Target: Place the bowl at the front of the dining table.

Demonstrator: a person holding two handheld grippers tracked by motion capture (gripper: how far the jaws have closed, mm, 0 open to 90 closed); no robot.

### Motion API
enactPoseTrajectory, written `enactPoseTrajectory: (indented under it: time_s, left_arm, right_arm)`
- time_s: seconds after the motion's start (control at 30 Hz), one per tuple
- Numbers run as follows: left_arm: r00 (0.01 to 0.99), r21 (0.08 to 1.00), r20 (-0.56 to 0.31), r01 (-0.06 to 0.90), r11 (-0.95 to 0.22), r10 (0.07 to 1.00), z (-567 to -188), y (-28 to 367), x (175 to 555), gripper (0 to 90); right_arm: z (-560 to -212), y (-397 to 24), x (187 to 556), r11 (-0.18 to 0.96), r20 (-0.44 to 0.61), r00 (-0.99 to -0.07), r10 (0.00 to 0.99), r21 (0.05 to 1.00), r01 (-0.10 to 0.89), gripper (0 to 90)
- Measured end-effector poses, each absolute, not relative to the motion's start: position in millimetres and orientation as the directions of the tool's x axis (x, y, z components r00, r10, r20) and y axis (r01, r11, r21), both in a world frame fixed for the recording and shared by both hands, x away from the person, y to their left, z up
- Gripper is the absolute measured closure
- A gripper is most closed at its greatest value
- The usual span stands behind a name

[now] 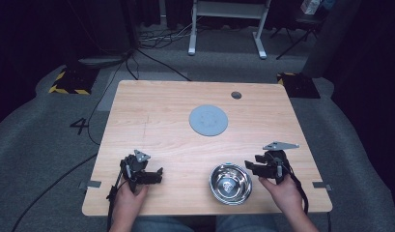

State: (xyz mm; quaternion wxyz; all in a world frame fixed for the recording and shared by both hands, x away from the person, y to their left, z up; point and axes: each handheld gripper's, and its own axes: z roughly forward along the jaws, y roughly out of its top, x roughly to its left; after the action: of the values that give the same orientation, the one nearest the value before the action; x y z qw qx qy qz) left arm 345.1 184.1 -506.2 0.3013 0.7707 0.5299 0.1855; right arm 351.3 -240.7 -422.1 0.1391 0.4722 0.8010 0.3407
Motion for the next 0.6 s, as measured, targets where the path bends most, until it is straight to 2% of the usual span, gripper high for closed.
enactPoseTrajectory:
  time_s: [0.23, 0.6]
  left_arm:
    - [0.37, 0.661, -0.033, 0.705, -0.257, 0.929, -506.2, 184.1, 345.1, 0.4]
    - [0.37, 0.661, -0.033, 0.705, -0.257, 0.929, -506.2, 184.1, 345.1, 0.4]
  right_arm:
    - [-426.7, -230.4, 354.0, 0.349, 0.116, -0.544, 0.831, 0.653, 0.672, 48.3]
    - [-447.3, -224.1, 369.5, 0.361, 0.211, -0.555, 0.805, 0.568, 0.74, 50.3]
